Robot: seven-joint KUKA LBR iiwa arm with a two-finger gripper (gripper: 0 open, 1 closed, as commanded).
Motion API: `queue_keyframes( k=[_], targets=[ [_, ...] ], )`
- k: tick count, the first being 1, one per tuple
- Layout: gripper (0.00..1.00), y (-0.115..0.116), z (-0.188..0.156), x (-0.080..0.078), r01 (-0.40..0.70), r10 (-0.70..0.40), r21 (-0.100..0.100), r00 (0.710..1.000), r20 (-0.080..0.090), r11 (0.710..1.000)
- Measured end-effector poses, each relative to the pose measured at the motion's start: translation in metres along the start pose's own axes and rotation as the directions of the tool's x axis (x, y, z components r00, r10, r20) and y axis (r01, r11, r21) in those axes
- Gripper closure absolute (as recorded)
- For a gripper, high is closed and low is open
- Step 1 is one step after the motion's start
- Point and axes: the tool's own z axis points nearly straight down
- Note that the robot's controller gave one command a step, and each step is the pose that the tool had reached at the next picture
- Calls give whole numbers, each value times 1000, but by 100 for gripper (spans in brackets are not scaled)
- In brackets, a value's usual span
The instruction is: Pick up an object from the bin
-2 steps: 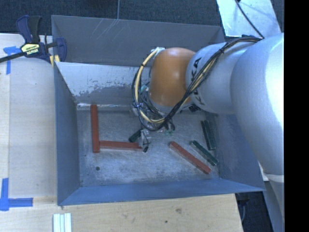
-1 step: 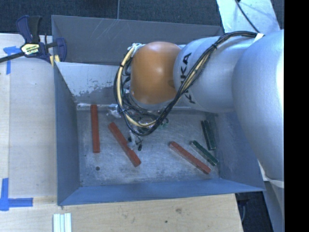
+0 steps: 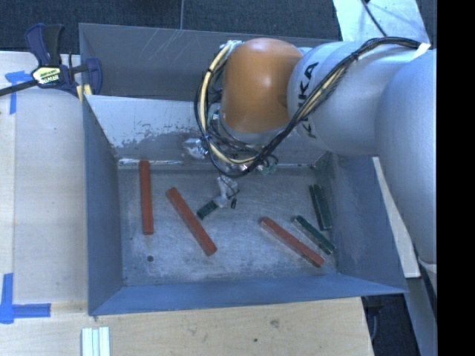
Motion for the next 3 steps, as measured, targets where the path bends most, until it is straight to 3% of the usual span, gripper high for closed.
queue_keyframes(
  k=[1, 2, 3],
  targets=[
    [0, -3, 43, 14, 260, -260, -7, 966, -6, 966],
    [0, -3, 42, 14, 256, -256, -6, 967, -5, 967],
    [100, -3, 39, 12, 255, -255, -3, 967, 2, 967]
  ],
)
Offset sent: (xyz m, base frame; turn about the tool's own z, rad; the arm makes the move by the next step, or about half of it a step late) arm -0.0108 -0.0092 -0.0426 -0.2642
